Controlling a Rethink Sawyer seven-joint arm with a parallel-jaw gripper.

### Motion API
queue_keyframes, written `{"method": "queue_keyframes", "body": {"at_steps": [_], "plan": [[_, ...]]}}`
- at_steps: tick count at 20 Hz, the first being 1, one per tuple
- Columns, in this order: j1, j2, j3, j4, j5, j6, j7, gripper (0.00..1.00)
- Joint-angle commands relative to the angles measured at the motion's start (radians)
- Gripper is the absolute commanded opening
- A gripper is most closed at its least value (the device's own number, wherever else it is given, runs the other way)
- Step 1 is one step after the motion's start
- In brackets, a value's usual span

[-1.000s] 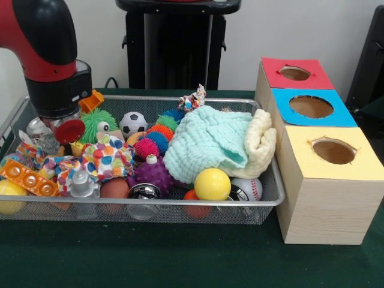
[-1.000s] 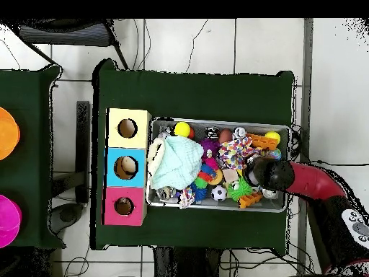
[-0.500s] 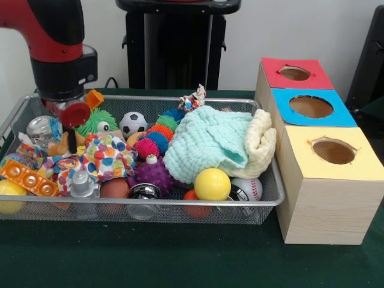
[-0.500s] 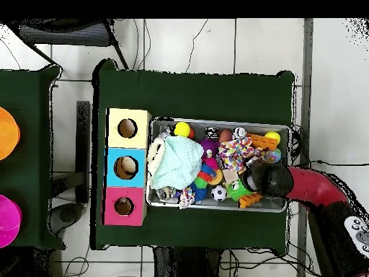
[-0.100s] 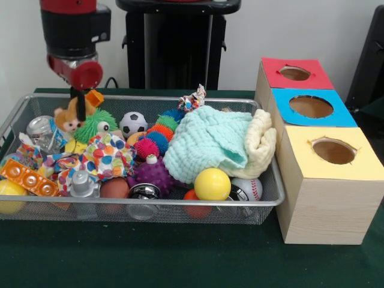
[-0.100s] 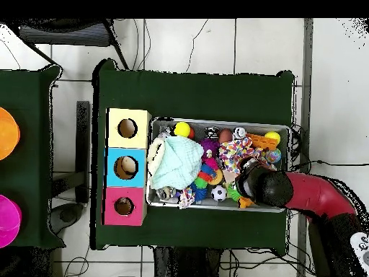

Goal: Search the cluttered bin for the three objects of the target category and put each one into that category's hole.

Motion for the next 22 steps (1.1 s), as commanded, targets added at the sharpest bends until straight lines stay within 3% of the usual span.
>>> {"method": "queue_keyframes", "body": {"at_steps": [1, 9, 14, 22], "plan": [[0.040, -0.096, 0.109, 0.188, 0.132, 0.108, -0.033, 0.00], [0.103, -0.160, 0.113, 0.322, 0.316, 0.122, 0.054, 0.00], [0.152, -0.212, 0.135, 0.427, 0.483, 0.137, 0.118, 0.00], [0.223, -0.256, 0.145, 0.492, 0.675, 0.139, 0.122, 0.00]]}}
